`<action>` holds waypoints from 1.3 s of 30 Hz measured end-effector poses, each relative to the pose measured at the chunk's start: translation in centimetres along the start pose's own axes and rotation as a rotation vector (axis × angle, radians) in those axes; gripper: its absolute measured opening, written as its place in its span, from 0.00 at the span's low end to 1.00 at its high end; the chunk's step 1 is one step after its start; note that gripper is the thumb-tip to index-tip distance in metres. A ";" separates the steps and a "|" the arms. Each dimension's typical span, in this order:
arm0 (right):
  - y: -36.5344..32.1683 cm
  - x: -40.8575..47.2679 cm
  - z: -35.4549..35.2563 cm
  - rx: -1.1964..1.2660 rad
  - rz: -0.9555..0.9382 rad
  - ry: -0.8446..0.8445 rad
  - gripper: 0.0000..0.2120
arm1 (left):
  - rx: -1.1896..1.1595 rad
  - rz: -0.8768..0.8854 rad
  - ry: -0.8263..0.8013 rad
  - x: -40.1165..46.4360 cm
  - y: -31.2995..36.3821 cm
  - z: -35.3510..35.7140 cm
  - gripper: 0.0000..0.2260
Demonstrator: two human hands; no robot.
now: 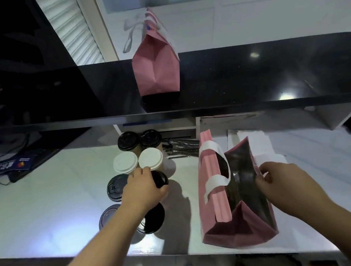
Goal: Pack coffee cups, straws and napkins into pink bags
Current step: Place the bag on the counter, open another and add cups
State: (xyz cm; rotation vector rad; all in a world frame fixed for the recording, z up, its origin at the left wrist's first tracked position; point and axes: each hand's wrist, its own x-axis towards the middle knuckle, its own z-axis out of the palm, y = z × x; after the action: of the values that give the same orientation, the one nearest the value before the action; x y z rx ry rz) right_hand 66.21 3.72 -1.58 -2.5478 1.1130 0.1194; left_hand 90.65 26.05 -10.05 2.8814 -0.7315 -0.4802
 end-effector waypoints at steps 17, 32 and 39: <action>1.0 0.4 -0.3 0.090 -0.050 0.001 0.11 | -0.053 0.193 0.350 -9.2 5.4 -9.1 0.40; 3.4 0.6 -0.2 0.181 -0.041 -0.010 0.16 | 0.212 0.730 -0.123 -7.4 18.4 -9.6 0.35; 3.9 0.7 0.3 0.153 -0.060 0.030 0.17 | 0.396 0.683 -0.137 -3.9 20.0 -3.9 0.31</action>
State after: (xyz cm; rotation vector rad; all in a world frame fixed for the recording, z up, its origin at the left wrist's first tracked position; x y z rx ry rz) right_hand 63.88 0.95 -3.14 -2.4509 1.0141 -0.0191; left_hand 79.86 10.59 -1.32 2.6651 -1.9162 -0.4717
